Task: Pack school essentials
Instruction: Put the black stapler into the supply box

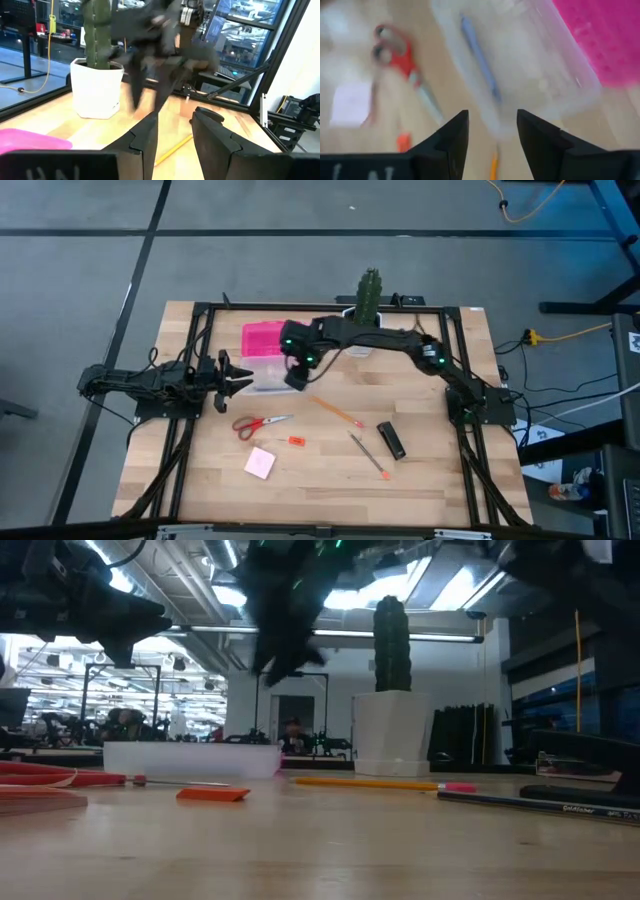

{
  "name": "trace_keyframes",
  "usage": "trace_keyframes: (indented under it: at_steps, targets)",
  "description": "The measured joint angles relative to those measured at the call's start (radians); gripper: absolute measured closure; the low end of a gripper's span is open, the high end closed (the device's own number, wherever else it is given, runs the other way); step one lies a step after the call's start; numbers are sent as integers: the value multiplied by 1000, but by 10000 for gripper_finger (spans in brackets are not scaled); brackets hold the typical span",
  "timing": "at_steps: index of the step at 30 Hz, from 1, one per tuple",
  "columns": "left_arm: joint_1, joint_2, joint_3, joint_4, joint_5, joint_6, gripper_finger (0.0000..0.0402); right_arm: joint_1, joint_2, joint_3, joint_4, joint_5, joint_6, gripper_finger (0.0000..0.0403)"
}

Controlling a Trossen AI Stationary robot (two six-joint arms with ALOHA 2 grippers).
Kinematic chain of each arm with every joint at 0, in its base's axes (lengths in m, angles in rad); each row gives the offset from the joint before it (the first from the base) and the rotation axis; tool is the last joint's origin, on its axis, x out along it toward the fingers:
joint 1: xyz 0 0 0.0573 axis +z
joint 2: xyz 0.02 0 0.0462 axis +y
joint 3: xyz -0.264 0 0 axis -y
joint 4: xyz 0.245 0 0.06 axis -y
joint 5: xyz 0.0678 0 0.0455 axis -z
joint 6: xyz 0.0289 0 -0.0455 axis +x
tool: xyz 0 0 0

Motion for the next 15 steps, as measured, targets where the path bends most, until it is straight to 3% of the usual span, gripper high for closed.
trace_keyframes:
  at_steps: [6, 10, 15]
  targets:
    - [0, 0, 0, 0, 0, 1, 288, 45, -172, -3, -272, 2, -6, 242]
    - [0, 1, 0, -1, -1, 1, 288, 98, -262, -31, -436, 102, 55, 242]
    - [0, 3, 0, 0, -4, 1, 288, 176, -473, -222, -412, 137, 191, 242]
